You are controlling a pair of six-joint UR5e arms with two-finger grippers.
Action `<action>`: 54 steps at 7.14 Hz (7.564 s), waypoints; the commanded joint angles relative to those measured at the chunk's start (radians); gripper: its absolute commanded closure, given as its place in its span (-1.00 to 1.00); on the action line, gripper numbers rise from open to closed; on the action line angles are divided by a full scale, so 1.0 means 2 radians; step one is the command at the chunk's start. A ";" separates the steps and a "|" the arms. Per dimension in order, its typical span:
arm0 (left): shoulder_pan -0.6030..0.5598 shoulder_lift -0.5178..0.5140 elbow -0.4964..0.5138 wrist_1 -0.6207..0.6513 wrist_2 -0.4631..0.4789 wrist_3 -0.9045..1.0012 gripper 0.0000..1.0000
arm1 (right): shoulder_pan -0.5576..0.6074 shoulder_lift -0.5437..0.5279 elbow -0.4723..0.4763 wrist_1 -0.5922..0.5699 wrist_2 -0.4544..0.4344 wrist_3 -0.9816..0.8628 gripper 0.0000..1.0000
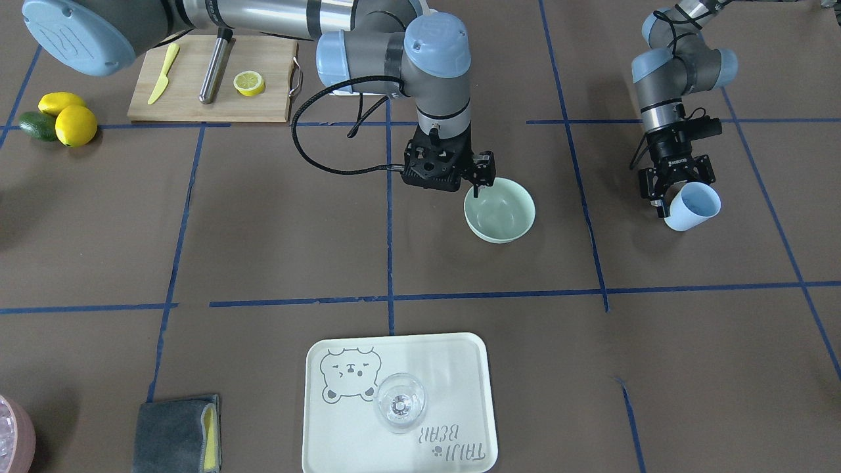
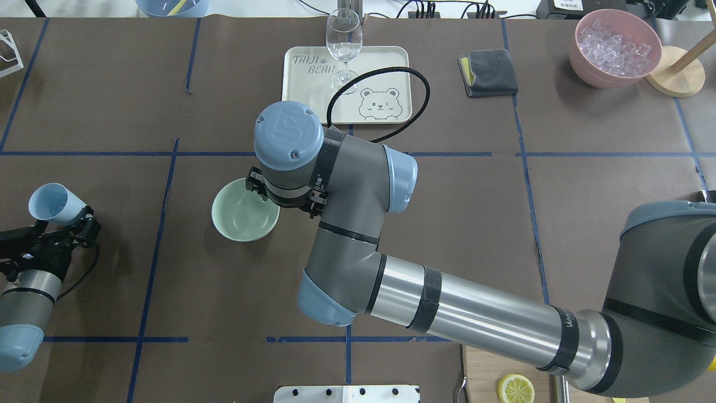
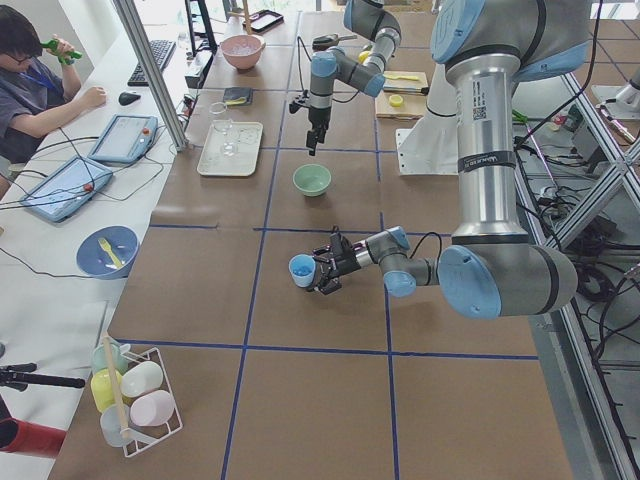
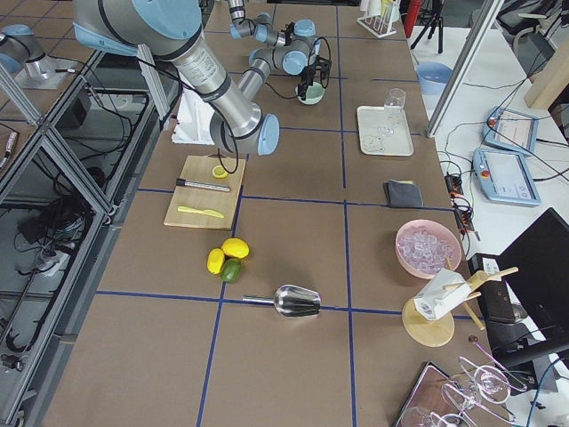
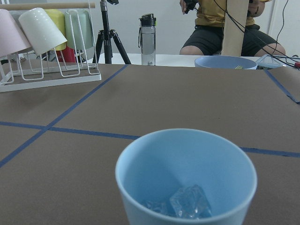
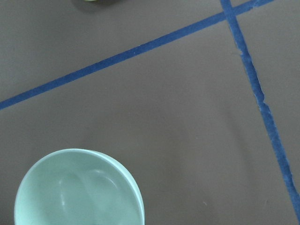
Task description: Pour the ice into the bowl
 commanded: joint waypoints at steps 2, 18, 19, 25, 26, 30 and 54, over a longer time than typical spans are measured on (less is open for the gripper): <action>-0.018 -0.010 0.013 -0.024 -0.001 0.026 -0.98 | 0.008 -0.010 0.009 -0.004 0.000 -0.006 -1.00; -0.072 -0.128 -0.074 -0.076 -0.030 0.495 1.00 | 0.068 -0.209 0.180 0.012 0.044 -0.060 -1.00; -0.061 -0.145 -0.093 -0.015 -0.027 0.495 1.00 | 0.068 -0.226 0.196 0.020 0.046 -0.060 -1.00; 0.015 -0.186 -0.091 0.126 0.104 0.688 1.00 | 0.066 -0.223 0.204 0.024 0.045 -0.060 -1.00; 0.024 -0.186 -0.088 0.127 0.119 0.726 1.00 | 0.066 -0.222 0.204 0.025 0.045 -0.060 -1.00; 0.027 -0.186 -0.084 0.127 0.139 0.904 1.00 | 0.066 -0.222 0.204 0.025 0.045 -0.060 -1.00; 0.071 -0.192 -0.065 -0.163 0.170 0.956 1.00 | 0.066 -0.220 0.204 0.039 0.045 -0.052 -1.00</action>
